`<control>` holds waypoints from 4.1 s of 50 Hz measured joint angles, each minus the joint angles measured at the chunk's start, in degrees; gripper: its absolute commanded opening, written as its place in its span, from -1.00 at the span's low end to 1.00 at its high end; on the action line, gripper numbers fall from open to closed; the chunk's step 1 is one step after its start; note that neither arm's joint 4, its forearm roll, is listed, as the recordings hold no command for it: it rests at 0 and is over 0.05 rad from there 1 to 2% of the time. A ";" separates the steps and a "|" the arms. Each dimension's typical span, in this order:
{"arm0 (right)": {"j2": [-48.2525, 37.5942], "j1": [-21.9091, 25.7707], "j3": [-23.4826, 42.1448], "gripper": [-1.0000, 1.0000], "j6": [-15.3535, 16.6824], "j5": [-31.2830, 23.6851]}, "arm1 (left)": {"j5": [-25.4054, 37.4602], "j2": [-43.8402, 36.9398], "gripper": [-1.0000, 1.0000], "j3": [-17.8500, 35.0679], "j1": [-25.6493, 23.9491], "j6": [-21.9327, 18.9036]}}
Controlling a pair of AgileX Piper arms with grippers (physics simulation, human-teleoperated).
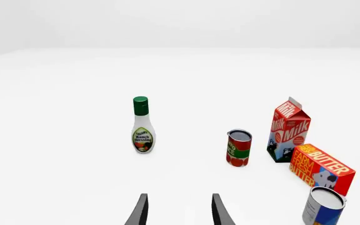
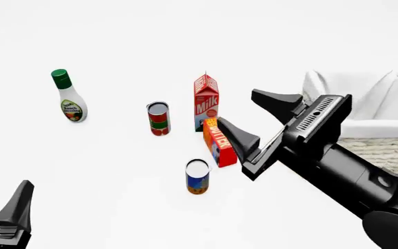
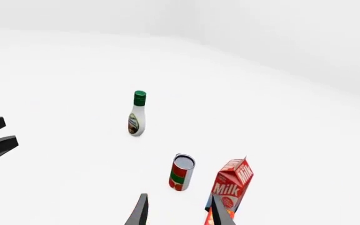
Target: Pick the alphabet soup and place it in the basket.
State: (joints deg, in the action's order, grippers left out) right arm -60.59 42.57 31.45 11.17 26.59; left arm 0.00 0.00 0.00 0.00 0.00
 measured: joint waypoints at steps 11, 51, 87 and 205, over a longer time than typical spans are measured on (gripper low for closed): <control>-4.68 -0.24 -0.15 1.00 -0.30 2.89 | 0.00 0.00 1.00 0.00 0.00 0.00; -15.67 -1.13 -1.26 1.00 -1.75 10.30 | 0.00 0.00 1.00 0.00 0.00 0.00; -22.71 0.36 -1.11 1.00 -2.27 13.79 | 0.00 0.00 1.00 0.00 0.00 0.00; -45.60 -0.08 3.80 1.00 -3.10 21.47 | 0.00 0.00 1.00 0.00 0.00 0.00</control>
State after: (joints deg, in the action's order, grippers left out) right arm -106.19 42.49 35.25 8.06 48.06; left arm 0.00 0.00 0.00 0.00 0.00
